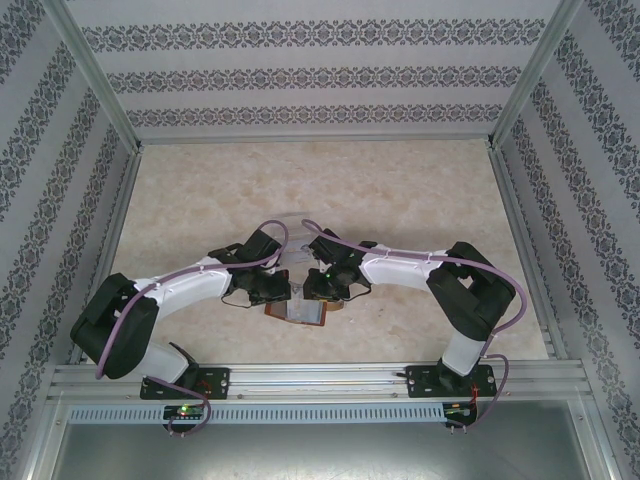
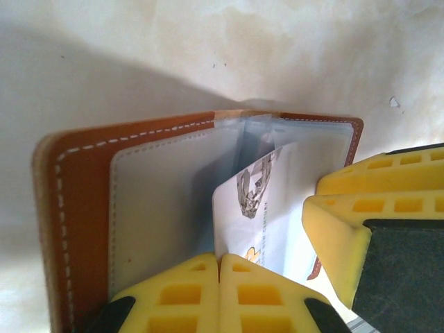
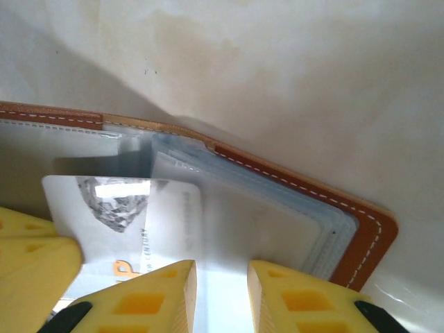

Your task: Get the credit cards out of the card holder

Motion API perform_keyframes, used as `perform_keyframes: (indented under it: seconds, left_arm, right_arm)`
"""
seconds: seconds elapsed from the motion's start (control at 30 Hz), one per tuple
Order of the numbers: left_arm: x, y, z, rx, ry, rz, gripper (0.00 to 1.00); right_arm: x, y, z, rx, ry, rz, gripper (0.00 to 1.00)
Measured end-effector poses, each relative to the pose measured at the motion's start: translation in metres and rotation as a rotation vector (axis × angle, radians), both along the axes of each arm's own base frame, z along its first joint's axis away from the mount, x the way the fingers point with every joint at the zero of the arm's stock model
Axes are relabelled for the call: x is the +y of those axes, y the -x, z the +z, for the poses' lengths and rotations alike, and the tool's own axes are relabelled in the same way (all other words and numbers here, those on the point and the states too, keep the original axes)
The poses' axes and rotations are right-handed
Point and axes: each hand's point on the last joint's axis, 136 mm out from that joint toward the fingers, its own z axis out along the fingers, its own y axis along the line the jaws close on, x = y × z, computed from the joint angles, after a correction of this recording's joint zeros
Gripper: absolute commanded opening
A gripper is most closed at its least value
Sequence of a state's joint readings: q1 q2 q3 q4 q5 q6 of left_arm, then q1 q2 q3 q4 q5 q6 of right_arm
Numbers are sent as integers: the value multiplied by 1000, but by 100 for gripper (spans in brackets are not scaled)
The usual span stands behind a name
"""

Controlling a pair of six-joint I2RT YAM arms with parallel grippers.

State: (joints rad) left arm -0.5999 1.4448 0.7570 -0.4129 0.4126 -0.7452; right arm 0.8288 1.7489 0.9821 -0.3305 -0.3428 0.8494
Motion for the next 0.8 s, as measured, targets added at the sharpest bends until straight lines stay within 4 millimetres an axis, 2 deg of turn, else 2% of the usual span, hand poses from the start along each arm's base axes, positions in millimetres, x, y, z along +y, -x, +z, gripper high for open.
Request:
perform_keyframes:
  seconds: [0.4, 0.8]
  left_arm:
    - [20, -2, 16, -22, -146, -54, 2]
    - [16, -2, 13, 4, -153, -82, 5]
  right_arm:
    - [-3, 0, 0, -8, 20, 12, 29]
    - [-4, -2, 0, -20, 35, 28, 29]
